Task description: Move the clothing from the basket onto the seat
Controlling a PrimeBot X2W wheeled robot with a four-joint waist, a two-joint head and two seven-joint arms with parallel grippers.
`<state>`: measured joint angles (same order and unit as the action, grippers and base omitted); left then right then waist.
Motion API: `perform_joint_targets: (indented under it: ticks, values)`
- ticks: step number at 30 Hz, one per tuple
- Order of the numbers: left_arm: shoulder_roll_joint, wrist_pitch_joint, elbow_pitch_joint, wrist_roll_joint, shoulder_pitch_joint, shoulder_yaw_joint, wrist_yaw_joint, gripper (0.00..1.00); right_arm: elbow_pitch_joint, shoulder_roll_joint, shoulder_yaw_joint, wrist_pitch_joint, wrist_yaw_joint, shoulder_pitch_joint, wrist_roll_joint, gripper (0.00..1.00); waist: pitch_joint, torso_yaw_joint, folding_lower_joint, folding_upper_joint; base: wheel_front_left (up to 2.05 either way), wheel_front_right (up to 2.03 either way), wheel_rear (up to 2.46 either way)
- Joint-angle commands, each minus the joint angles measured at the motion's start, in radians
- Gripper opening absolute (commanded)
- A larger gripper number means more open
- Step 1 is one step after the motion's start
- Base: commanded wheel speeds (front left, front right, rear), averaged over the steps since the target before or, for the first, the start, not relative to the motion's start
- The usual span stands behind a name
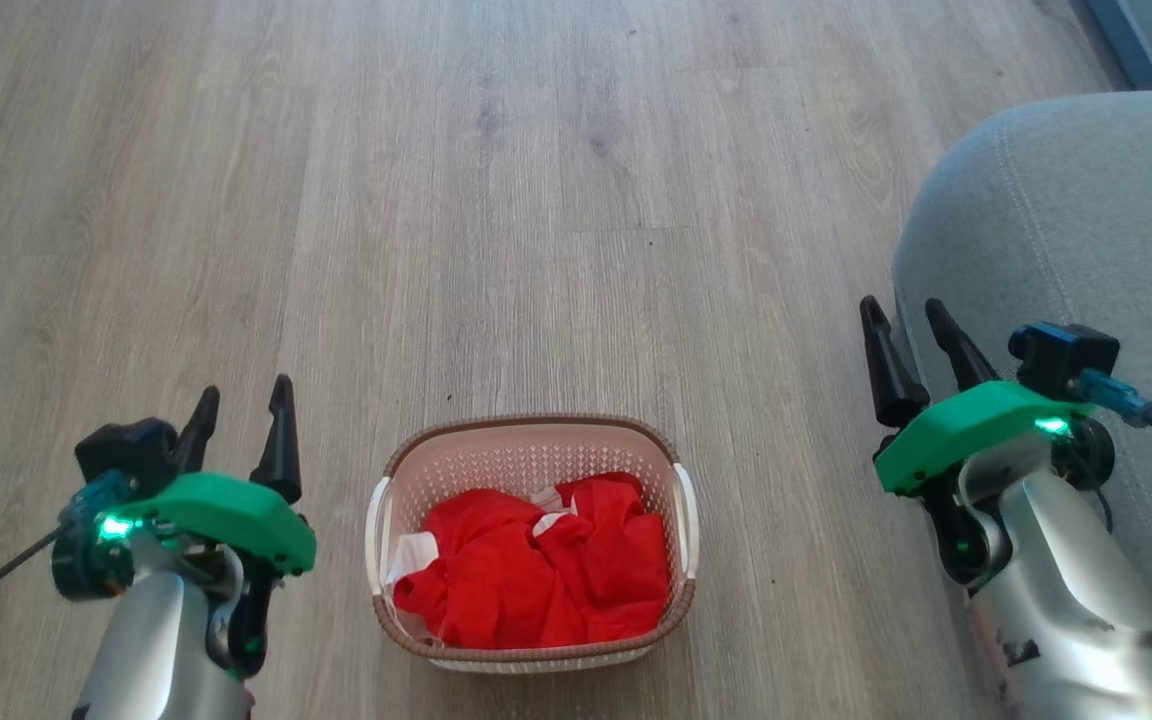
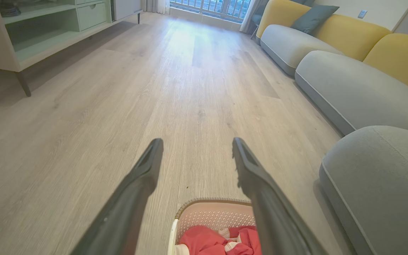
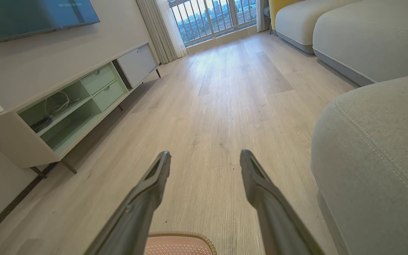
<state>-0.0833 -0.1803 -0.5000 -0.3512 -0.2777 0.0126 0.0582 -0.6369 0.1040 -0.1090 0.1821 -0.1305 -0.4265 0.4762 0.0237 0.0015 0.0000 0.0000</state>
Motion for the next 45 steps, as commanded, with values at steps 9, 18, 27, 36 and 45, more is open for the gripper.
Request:
perform_joint_targets:
  ticks: [9, 18, 27, 36, 45]
  values:
    - [-0.019, -0.044, -0.007, 0.143, -0.090, -0.047, -0.002, 1.00, -0.003, 0.012, -0.028, 0.042, 0.000, -0.087, -0.134, 1.00, 0.001, 0.001, 0.0000, 0.0000, 0.00, 0.00, 0.00]
    - [-0.016, -0.067, -0.019, 0.246, -0.112, -0.061, -0.006, 1.00, -0.041, 0.015, -0.020, 0.065, 0.000, -0.124, -0.244, 1.00, 0.005, 0.001, 0.0000, 0.0000, 0.00, 0.00, 0.00]
    - [-0.010, -0.081, 0.003, 0.293, -0.121, -0.096, -0.007, 1.00, -0.050, 0.008, 0.018, 0.080, 0.000, -0.135, -0.321, 1.00, 0.008, -0.004, 0.0000, 0.0000, 0.00, 0.00, 0.00]
    - [0.015, -0.081, 0.017, 0.253, -0.123, -0.149, 0.028, 1.00, -0.039, -0.003, 0.033, 0.080, 0.000, -0.133, -0.330, 1.00, 0.016, -0.008, 0.0000, 0.0000, 0.00, 0.00, 0.00]
    - [0.027, -0.081, 0.008, 0.257, -0.122, -0.160, 0.049, 1.00, -0.003, -0.011, 0.048, 0.080, 0.000, -0.128, -0.335, 1.00, 0.039, -0.011, 0.0000, 0.0000, 0.00, 0.00, 0.00]
